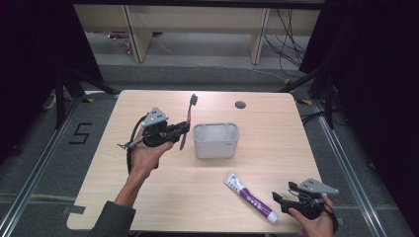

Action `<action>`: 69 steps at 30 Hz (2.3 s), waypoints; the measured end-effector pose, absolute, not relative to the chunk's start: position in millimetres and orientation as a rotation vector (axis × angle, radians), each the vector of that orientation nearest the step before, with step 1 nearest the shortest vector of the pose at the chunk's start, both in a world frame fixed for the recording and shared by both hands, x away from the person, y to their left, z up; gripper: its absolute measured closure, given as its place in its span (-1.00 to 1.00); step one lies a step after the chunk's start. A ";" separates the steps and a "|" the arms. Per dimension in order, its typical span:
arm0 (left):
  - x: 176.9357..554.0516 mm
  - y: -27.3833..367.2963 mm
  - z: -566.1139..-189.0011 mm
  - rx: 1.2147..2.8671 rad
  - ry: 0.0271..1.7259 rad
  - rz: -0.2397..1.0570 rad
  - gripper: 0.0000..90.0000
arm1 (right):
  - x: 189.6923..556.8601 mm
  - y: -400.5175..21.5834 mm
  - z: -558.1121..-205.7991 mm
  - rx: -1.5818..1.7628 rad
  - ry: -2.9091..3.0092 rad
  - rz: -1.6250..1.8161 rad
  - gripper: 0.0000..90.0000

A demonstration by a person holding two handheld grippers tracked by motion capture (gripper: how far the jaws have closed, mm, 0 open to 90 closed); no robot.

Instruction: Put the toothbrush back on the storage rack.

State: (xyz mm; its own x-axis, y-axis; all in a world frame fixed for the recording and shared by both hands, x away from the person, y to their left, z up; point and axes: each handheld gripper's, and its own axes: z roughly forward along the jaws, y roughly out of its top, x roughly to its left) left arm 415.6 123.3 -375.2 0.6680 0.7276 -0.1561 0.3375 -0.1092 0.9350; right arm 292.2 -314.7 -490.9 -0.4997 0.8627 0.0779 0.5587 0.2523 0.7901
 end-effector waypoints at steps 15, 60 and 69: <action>432.5 108.9 -369.0 1.648 0.874 0.420 0.83 | 292.3 -314.9 -491.0 1.295 2.157 1.128 -0.44; 473.3 81.5 -401.9 1.585 0.955 0.434 0.83 | 292.0 -312.3 -491.8 1.317 2.195 1.152 -0.44; 475.0 83.7 -422.0 1.595 0.986 0.422 0.83 | 292.6 -313.2 -491.9 1.289 2.188 1.134 -0.44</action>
